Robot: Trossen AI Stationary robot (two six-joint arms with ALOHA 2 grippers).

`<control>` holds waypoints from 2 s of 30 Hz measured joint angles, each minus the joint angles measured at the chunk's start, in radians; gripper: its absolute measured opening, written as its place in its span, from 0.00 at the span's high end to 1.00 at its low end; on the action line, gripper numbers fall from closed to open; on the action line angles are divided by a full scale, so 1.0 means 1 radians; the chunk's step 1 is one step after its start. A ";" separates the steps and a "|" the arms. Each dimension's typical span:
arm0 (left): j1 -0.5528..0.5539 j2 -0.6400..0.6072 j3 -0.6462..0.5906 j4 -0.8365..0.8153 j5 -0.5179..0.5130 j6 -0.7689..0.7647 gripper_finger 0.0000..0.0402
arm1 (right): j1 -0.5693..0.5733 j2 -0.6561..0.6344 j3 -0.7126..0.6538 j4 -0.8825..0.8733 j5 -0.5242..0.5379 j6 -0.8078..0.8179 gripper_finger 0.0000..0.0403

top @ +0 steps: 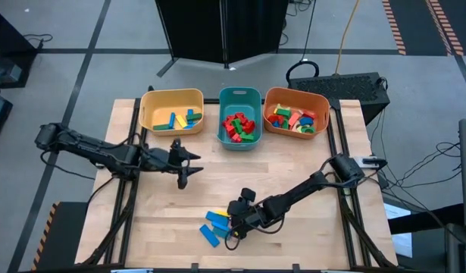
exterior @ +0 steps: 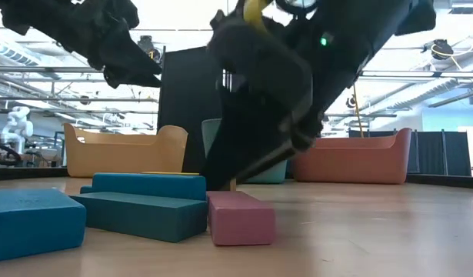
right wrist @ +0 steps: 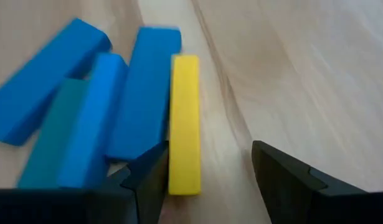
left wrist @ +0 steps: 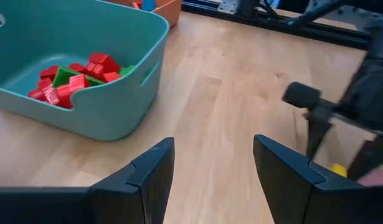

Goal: Sort blocks by size
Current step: Put the yellow rectangle block into the yellow bin

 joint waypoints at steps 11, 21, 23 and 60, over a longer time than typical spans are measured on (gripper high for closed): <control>-0.152 0.027 0.000 0.000 -0.087 -0.001 0.48 | -0.013 0.017 0.000 -0.006 0.003 0.017 0.60; -0.236 0.140 0.000 0.001 -0.093 -0.003 0.48 | -0.026 0.017 0.001 -0.037 0.004 0.016 0.85; -0.243 0.164 0.000 0.003 -0.093 -0.004 0.48 | -0.026 0.017 0.001 -0.038 0.004 0.016 0.87; -0.267 0.456 0.000 0.292 0.029 0.417 0.48 | -0.028 0.008 0.091 -0.039 0.191 -0.237 0.88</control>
